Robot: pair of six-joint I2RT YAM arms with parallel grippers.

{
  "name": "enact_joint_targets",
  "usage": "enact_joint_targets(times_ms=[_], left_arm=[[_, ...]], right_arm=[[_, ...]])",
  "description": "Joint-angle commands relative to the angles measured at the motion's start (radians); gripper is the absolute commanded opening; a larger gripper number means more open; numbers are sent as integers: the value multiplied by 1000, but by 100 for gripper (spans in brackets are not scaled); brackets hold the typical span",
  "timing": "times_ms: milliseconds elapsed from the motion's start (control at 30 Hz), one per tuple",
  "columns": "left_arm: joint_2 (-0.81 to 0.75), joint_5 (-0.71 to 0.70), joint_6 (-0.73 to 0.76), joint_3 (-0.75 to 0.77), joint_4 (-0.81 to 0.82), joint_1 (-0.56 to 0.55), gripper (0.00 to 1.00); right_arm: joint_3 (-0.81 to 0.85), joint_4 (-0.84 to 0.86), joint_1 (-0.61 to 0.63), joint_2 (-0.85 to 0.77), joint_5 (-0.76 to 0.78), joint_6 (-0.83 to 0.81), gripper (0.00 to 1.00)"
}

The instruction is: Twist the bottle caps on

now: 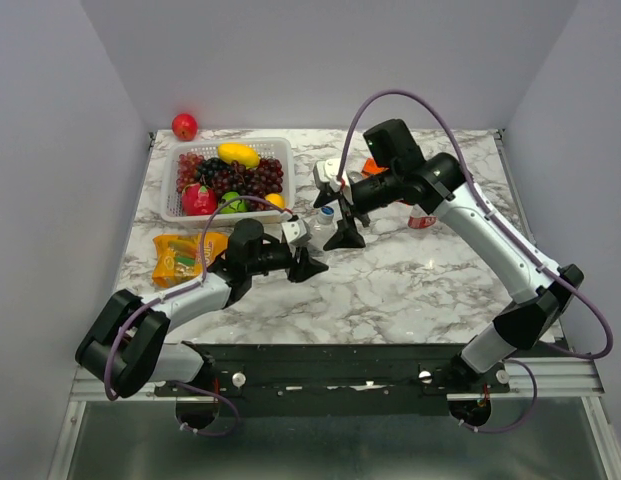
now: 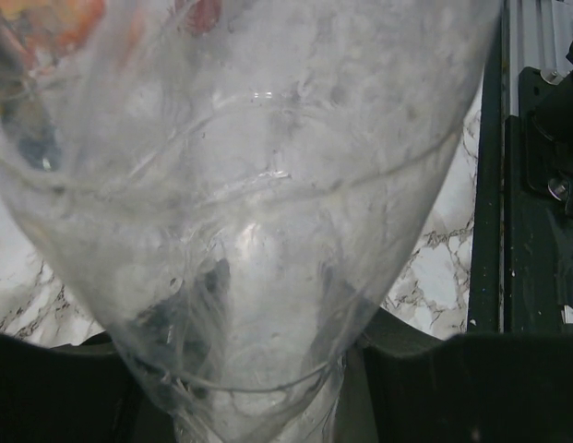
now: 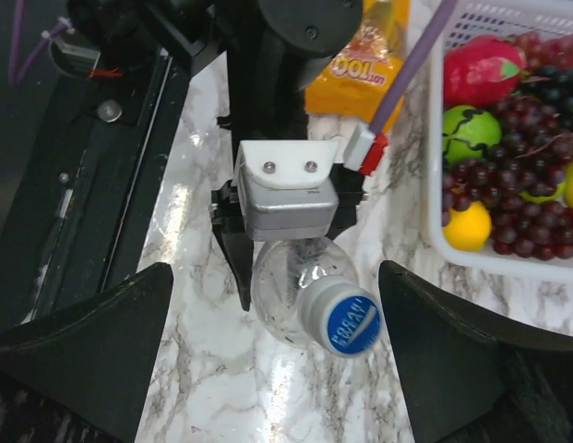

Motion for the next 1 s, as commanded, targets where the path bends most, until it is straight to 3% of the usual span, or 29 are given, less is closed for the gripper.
enact_joint_targets(times_ms=[0, 167, 433, 800, 967], left_arm=[[15, 42, 42, 31, -30, -5, 0], [14, 33, 25, 38, -24, -5, 0], [12, -34, -153, 20, 65, 21, 0], [0, -80, -202, -3, 115, 42, 0], [-3, -58, -168, -11, 102, 42, 0]], right_arm=[[-84, 89, 6, -19, -26, -27, 100], [-95, 79, 6, -17, 14, -34, 99], [-213, 39, 6, -96, 125, -48, 100], [-314, -105, 6, -143, 310, 38, 100], [-370, -193, 4, -89, 491, 64, 100]])
